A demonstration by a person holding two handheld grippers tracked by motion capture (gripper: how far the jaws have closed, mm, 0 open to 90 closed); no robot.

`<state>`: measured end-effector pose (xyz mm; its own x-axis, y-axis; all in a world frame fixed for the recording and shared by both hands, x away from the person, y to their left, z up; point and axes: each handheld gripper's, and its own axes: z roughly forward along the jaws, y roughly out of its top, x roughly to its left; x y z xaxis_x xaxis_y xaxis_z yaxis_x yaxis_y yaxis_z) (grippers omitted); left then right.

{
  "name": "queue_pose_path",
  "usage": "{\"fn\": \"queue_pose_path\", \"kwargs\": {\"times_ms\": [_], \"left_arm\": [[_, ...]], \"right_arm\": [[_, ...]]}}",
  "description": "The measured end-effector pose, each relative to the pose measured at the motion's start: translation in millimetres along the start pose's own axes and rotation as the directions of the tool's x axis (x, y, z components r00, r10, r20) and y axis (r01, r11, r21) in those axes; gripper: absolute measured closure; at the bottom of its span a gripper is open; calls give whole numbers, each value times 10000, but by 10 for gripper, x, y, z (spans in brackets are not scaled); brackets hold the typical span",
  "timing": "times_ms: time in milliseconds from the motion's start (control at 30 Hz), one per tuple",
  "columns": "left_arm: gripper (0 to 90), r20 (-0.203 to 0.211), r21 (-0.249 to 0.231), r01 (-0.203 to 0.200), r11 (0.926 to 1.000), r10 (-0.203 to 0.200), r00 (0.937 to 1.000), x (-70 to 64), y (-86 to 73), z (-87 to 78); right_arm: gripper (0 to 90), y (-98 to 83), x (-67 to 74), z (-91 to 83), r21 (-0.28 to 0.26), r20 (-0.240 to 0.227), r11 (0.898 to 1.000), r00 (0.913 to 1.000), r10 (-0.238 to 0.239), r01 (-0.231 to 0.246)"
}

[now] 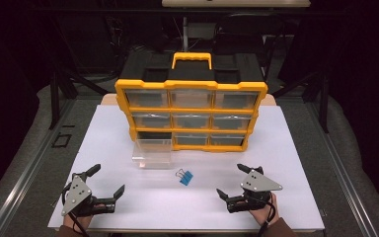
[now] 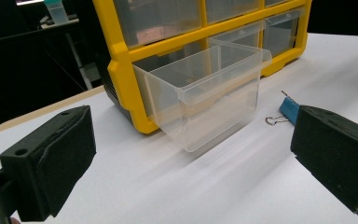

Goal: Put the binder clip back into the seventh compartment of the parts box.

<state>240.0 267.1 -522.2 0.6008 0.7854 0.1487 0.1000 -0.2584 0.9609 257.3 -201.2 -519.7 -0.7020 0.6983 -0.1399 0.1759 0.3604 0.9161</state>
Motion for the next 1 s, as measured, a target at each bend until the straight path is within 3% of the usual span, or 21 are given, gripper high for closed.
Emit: {"fn": "queue_pose_path", "kwargs": {"times_ms": [1000], "left_arm": [[0,39,1,27,10000,-27,10000,-1,-1,6]], "right_arm": [[0,128,120,534,897,-880,9959,9961,-13,92]]}}
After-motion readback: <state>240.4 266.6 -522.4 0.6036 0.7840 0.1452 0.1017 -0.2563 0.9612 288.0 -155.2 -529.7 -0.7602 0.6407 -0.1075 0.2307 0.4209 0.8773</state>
